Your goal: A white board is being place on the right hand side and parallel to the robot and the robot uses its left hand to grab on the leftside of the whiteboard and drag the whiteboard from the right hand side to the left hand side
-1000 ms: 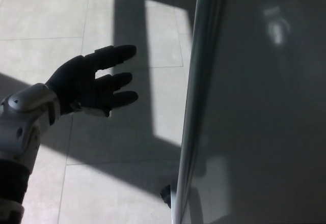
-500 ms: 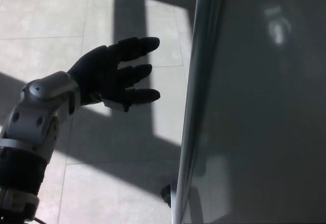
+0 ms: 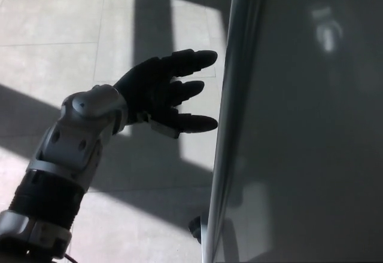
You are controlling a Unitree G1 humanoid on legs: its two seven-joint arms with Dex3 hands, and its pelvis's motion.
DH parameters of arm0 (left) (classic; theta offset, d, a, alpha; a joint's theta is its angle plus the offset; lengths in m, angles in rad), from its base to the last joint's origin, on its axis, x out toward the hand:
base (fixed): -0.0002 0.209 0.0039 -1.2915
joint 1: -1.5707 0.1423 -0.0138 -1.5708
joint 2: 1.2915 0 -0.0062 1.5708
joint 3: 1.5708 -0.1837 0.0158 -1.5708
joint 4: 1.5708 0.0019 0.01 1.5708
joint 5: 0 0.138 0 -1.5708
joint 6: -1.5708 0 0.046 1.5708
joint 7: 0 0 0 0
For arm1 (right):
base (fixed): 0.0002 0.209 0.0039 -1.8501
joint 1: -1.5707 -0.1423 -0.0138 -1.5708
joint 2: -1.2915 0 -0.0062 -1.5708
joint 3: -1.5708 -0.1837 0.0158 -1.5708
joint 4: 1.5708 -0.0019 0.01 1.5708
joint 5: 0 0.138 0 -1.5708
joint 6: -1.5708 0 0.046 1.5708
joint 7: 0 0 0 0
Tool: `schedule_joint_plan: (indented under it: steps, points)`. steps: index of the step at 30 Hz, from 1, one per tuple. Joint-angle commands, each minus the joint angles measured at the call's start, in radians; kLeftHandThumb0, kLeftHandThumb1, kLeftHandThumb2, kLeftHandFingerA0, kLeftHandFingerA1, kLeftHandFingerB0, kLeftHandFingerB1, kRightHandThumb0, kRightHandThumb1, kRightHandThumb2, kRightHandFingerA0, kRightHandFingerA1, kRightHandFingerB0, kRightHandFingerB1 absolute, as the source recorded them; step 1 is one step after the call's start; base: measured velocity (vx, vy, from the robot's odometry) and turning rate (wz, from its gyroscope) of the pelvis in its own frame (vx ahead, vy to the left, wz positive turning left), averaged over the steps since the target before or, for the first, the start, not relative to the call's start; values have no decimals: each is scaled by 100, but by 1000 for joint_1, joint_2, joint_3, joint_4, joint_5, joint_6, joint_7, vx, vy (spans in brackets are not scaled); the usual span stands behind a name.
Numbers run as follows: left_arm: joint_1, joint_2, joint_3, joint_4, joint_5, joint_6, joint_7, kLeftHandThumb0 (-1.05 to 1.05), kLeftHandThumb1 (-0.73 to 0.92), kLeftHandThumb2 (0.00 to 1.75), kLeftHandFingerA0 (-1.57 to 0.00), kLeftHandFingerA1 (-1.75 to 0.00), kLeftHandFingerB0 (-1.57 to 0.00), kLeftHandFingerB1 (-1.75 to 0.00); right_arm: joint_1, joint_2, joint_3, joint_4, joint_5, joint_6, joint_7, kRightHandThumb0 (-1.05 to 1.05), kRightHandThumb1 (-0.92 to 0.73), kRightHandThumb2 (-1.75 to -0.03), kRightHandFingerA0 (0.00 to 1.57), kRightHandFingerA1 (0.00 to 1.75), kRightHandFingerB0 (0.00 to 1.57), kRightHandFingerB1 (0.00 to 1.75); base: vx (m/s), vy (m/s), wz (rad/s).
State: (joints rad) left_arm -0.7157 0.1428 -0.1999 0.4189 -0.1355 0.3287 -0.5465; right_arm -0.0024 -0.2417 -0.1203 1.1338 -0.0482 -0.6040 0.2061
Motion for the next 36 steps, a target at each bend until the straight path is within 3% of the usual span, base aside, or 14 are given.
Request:
schedule_joint_plan:
  steps: [1,5,6,8,9,10,13,20,27,31,33,34,35,36]
  points:
    - [-30,-23,-10,1,31,12,15,-37,29,68,0,-22,0,-21,4,-16,13,-2,-13,-7,-21,-57,-75,-79,70,121,29,73,0,0,0]
    - [-42,-54,20,18,-8,54,1,-31,36,50,0,-20,0,-22,6,-12,15,-6,-7,7,-27,-57,-74,-77,70,122,34,74,0,0,0]
    - [-42,-57,16,19,2,47,5,-36,29,67,0,-20,0,-21,6,-11,12,-3,0,6,-18,-59,-75,-76,67,123,33,76,0,0,0]
    - [-41,-62,8,29,19,21,8,-36,29,67,0,-20,0,-20,5,-9,5,0,13,6,-2,-59,-75,-77,69,122,34,75,0,0,0]
    - [-44,-66,10,36,18,17,5,-34,33,54,0,-19,0,-17,6,-11,7,-3,8,0,-10,-60,-75,-77,69,122,34,76,0,0,0]
    - [-46,-70,13,43,14,13,1,-36,29,65,0,-16,0,-15,7,-13,10,-6,3,1,-16,-59,-75,-77,67,121,34,75,0,0,0]
    - [-57,-76,18,56,9,17,-7,-37,36,58,0,-19,0,-13,1,-17,22,-7,-13,0,-27,-60,-77,-77,68,122,33,74,0,0,0]
    - [-82,-106,-36,65,73,1,36,-43,31,72,-1,-34,0,-22,7,-6,17,-7,6,4,-15,-61,-76,-74,68,121,37,76,0,0,0]
    - [-124,-162,-36,147,78,-21,51,-39,28,72,-2,-42,0,-26,6,-7,14,-6,15,-5,9,-62,-77,-77,64,123,35,77,0,0,0]
    - [-139,-184,-46,175,82,-31,34,-45,35,51,-15,-33,-1,-24,3,-7,12,-12,19,6,12,-59,-77,-76,67,123,36,76,0,0,0]
    - [-144,-188,-51,186,84,-43,25,-46,31,63,-11,-40,-6,-19,4,-9,17,-15,11,-5,4,-60,-77,-77,68,123,36,76,0,0,0]
    - [-143,-193,-57,185,85,-41,21,-43,36,51,-19,-34,-3,-24,2,-9,17,-9,11,-10,3,-62,-76,-75,69,122,38,79,0,0,0]
    - [-140,-195,-61,183,85,-44,19,-26,15,75,-1,-48,0,-49,1,-10,17,-7,10,-12,2,-63,-76,-74,68,122,39,79,0,0,0]
    - [-137,-195,-62,182,85,-48,17,-26,15,75,-1,-48,0,-49,2,-10,18,-8,9,-12,1,-63,-76,-74,68,122,39,79,0,0,0]
